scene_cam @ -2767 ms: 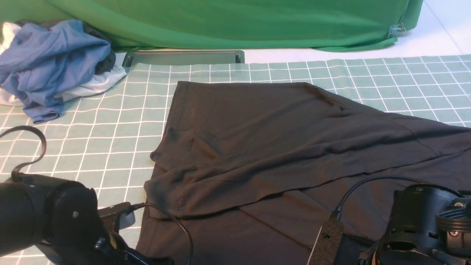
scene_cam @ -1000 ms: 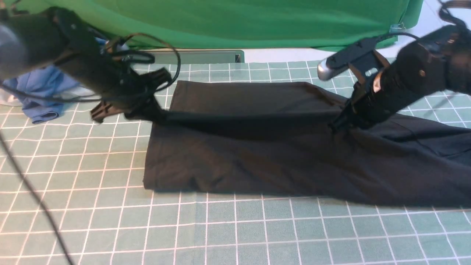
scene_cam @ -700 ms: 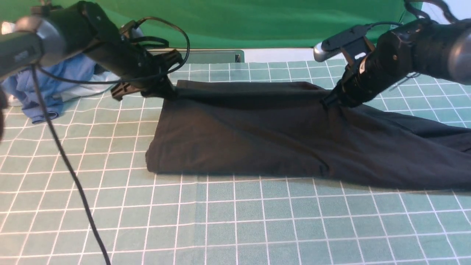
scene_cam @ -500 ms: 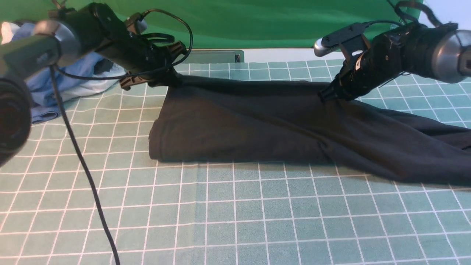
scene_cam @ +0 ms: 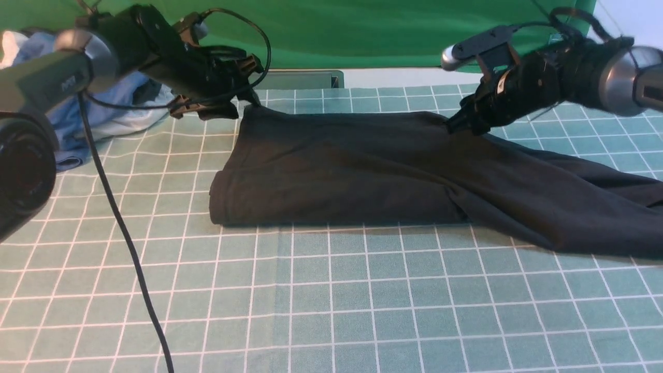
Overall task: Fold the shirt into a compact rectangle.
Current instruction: 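Fold the black garment in half by bringing its near edge over to the far edge, then pull the folded dark garment lengthwise by its ends to straighten it flat on the table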
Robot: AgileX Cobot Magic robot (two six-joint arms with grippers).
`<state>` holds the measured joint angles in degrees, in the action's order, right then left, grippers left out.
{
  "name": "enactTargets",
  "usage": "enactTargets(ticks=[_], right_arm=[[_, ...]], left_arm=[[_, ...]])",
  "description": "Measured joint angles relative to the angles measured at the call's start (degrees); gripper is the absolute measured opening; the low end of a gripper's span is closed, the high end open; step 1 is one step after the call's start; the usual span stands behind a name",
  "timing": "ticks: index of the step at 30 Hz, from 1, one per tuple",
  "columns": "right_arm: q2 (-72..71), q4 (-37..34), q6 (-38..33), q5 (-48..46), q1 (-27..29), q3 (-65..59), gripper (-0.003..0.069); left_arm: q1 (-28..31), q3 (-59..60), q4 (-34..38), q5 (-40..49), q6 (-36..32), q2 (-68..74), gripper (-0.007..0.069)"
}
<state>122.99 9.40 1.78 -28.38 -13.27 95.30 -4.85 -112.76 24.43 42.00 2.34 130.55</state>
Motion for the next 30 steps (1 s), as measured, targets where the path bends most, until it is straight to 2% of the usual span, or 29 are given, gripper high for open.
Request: enactTargets(ticks=[3,4,5,7,9,13,16,20,22,25,30], right_arm=[[-1.7,0.0,-1.3,-7.4,0.0,3.0,0.0274],[-3.1,0.0,-3.1,-14.2,0.0,6.7,0.0175],[-3.3,0.0,-3.1,-15.0,0.0,6.7,0.0162],[-4.9,0.0,-4.4,-23.6,0.0,11.8,0.0059],[-5.7,0.0,-4.6,-29.9,0.2,15.2,0.0031],[-6.1,-0.3,-4.6,-37.9,0.8,18.7,0.0027],[-9.3,-4.6,-4.5,-40.5,1.1,16.2,0.0027],[-17.7,-8.4,-5.9,-40.7,1.2,5.0,0.0027],[-23.3,-9.4,-6.1,-41.0,2.5,-3.2,0.0027],[-30.0,-9.4,-6.2,-39.9,6.8,-12.2,0.0027],[-30.7,-9.8,-7.3,-33.3,14.6,-20.4,0.0031]], left_arm=[[0.0,-3.6,-1.5,6.1,0.0,-1.3,0.0454],[0.0,-6.5,-2.5,11.2,0.0,-2.2,0.0479],[0.0,-6.8,-2.6,11.2,0.0,-2.3,0.0480],[0.0,-10.1,-3.3,16.8,0.0,-2.9,0.0487],[0.1,-11.7,-3.4,20.2,0.0,-3.2,0.0478],[0.1,-12.3,-3.6,25.7,0.0,-3.2,0.0407],[0.1,-10.6,-3.4,27.3,0.2,-4.0,0.0231],[0.1,-2.1,-3.3,27.2,-0.5,-9.0,0.0052],[0.2,5.5,-4.6,27.2,-0.7,-13.3,0.0020],[0.3,14.5,-5.5,27.6,-0.7,-19.5,0.0013],[0.2,23.1,-5.5,26.9,-0.9,-23.1,0.0015]])
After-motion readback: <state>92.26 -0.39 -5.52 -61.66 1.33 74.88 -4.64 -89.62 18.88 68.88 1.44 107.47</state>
